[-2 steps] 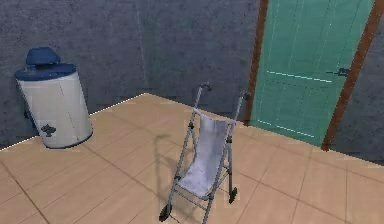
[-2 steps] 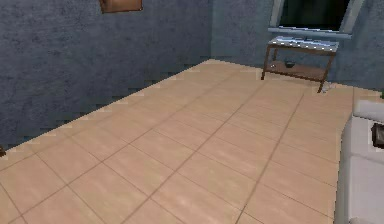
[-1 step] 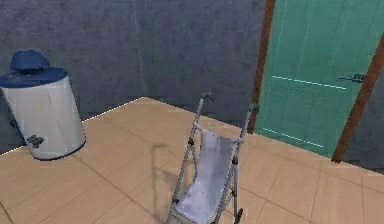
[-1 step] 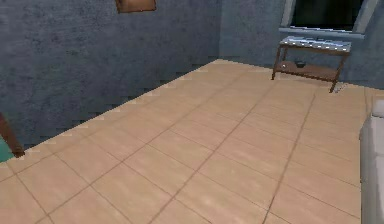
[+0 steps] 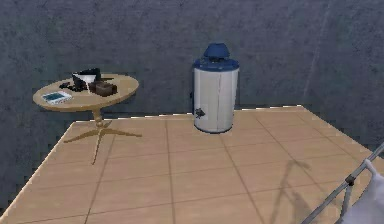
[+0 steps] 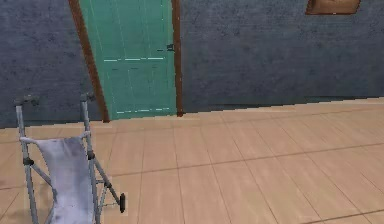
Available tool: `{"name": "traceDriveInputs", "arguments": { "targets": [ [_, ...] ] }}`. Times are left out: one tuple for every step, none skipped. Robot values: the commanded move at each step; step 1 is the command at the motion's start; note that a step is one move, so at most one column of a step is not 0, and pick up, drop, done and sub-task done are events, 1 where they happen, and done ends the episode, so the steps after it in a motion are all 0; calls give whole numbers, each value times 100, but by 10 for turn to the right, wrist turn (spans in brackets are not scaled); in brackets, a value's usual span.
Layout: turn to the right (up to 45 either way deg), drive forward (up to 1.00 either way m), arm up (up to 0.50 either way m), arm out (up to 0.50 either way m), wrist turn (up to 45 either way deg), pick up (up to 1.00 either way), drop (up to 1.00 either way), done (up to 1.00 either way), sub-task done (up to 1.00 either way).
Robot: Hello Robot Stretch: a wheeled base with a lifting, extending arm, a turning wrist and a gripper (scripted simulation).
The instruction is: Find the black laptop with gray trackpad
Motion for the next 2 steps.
{"name": "traceDriveInputs", "arguments": {
  "targets": [
    [-90, 0, 0, 0, 0, 0, 0, 0, 0],
    [0, 100, 0, 0, 0, 0, 0, 0, 0]
  ]
}}
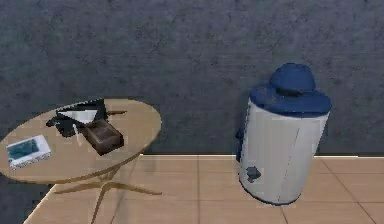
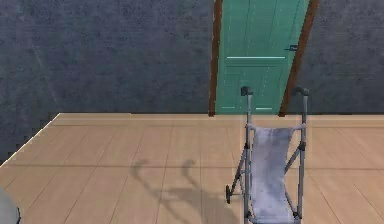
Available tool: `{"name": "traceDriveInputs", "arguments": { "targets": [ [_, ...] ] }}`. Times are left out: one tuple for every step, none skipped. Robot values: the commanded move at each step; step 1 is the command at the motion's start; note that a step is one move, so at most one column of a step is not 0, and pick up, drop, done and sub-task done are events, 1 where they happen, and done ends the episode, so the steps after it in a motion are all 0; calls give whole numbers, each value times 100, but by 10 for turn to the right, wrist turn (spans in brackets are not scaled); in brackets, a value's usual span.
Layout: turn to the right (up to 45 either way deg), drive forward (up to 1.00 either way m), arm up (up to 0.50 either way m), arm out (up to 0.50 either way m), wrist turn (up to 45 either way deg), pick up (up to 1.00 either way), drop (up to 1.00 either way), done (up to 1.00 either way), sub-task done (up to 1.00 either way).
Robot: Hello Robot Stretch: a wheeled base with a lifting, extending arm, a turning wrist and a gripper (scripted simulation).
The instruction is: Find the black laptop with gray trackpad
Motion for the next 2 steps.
{"name": "traceDriveInputs", "arguments": {
  "targets": [
    [-30, 0, 0, 0, 0, 0, 0, 0, 0],
    [0, 45, 0, 0, 0, 0, 0, 0, 0]
  ]
}}
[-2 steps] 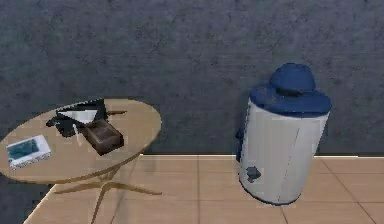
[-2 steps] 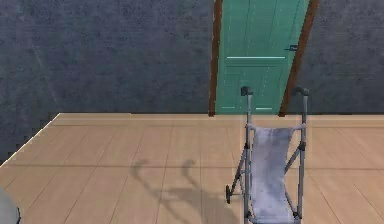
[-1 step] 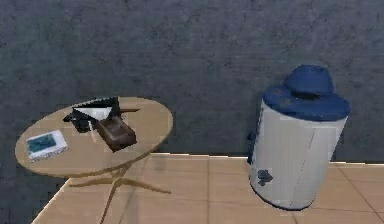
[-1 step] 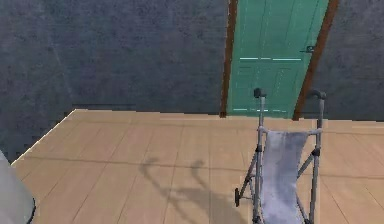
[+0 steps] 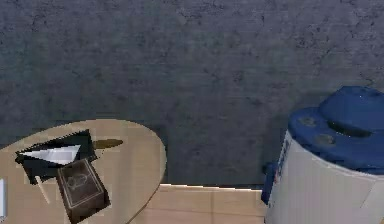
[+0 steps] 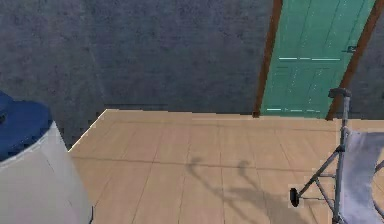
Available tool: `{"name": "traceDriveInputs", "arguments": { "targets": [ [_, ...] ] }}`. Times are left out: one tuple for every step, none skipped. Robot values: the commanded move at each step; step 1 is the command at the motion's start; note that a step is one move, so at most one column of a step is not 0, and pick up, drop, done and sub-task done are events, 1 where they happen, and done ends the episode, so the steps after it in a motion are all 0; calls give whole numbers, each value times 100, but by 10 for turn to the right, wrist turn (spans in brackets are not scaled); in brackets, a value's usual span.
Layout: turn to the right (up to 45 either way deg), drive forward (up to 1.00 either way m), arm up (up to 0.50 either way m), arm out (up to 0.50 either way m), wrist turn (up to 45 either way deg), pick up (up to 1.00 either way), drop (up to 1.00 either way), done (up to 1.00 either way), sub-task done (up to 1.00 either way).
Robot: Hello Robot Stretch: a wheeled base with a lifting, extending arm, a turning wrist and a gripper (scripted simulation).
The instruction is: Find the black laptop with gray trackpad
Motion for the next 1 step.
{"name": "traceDriveInputs", "arguments": {
  "targets": [
    [-360, 0, 0, 0, 0, 0, 0, 0, 0]
  ]
}}
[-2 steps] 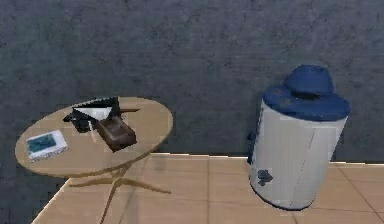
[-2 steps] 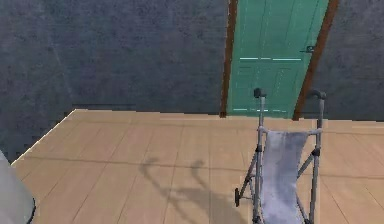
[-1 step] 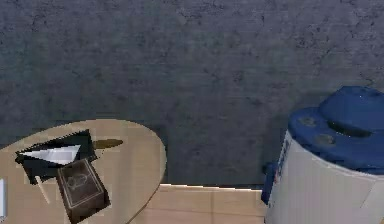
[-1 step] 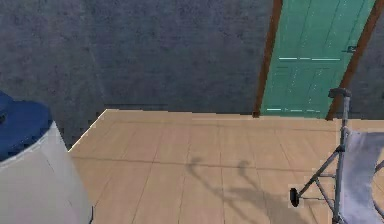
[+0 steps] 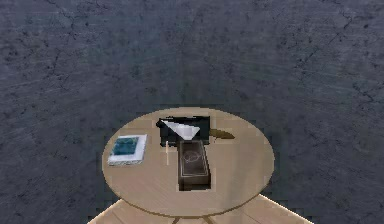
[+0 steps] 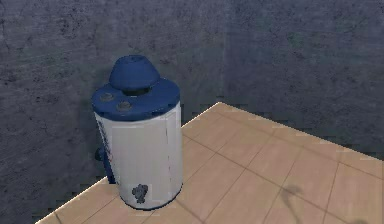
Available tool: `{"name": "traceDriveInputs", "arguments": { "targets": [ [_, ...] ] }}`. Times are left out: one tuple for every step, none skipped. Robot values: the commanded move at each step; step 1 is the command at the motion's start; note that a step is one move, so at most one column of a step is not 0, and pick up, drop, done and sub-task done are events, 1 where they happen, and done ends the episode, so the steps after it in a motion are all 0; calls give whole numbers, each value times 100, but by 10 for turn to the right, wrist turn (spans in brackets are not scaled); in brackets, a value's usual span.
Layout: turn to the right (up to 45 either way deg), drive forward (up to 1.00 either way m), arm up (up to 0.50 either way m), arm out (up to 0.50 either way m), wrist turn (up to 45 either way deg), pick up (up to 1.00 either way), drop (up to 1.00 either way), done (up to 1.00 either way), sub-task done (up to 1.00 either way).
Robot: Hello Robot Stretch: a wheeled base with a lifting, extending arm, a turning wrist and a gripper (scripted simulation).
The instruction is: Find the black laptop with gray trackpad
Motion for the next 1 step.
{"name": "traceDriveInputs", "arguments": {
  "targets": [
    [0, 0, 0, 0, 0, 0, 0, 100, 0]
  ]
}}
